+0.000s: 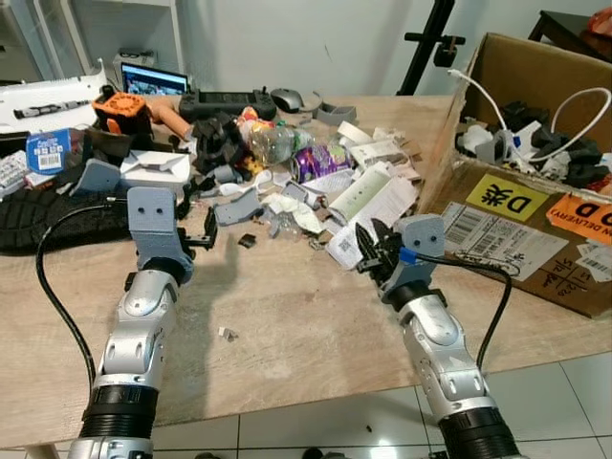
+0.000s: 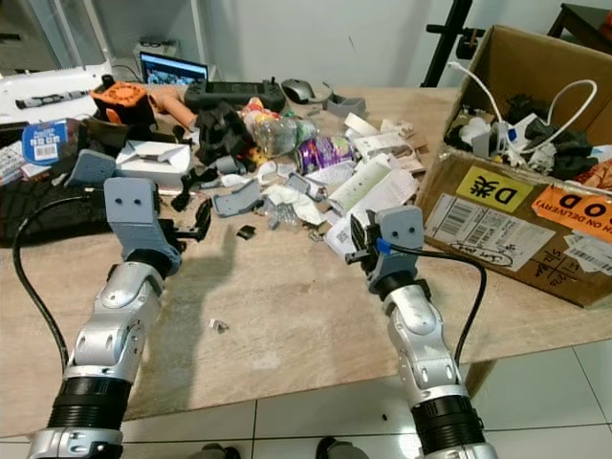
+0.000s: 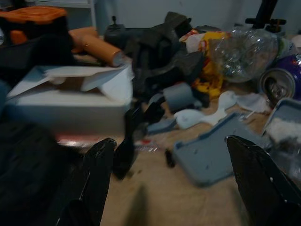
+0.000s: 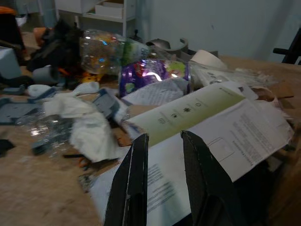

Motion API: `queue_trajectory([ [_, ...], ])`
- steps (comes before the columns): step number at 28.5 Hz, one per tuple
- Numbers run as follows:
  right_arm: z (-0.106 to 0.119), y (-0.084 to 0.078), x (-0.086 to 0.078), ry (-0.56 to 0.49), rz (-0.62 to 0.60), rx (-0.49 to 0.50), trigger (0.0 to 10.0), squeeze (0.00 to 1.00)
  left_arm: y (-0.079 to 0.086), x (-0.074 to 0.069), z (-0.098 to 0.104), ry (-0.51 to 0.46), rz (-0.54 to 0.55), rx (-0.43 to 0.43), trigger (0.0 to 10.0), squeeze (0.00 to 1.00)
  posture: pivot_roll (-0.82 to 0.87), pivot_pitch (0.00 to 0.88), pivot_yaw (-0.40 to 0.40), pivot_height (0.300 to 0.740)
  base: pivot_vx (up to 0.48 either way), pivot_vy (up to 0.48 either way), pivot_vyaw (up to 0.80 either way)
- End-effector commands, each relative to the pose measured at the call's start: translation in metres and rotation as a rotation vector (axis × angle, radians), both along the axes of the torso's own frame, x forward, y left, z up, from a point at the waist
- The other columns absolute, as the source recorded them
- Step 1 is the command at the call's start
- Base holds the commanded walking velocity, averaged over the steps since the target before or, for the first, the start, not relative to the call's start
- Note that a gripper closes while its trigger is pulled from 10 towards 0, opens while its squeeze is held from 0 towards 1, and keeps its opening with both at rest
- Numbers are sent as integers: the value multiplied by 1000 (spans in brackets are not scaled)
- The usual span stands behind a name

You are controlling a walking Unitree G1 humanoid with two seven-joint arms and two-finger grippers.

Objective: Picking trash to rubbish bin

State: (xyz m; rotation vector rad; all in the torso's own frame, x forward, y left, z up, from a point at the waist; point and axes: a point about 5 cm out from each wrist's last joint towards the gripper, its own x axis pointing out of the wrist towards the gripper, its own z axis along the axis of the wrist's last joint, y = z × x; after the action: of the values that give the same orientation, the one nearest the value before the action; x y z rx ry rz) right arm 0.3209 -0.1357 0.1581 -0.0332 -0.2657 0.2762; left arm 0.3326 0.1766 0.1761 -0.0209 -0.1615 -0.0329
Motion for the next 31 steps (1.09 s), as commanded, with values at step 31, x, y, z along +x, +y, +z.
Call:
queue_trajectory([
  [31,-8,5,-2,23,28,12,10000,0,4,-2,-2,-19,8,-23,10000,0,16,185,-56,740,136,0,0],
])
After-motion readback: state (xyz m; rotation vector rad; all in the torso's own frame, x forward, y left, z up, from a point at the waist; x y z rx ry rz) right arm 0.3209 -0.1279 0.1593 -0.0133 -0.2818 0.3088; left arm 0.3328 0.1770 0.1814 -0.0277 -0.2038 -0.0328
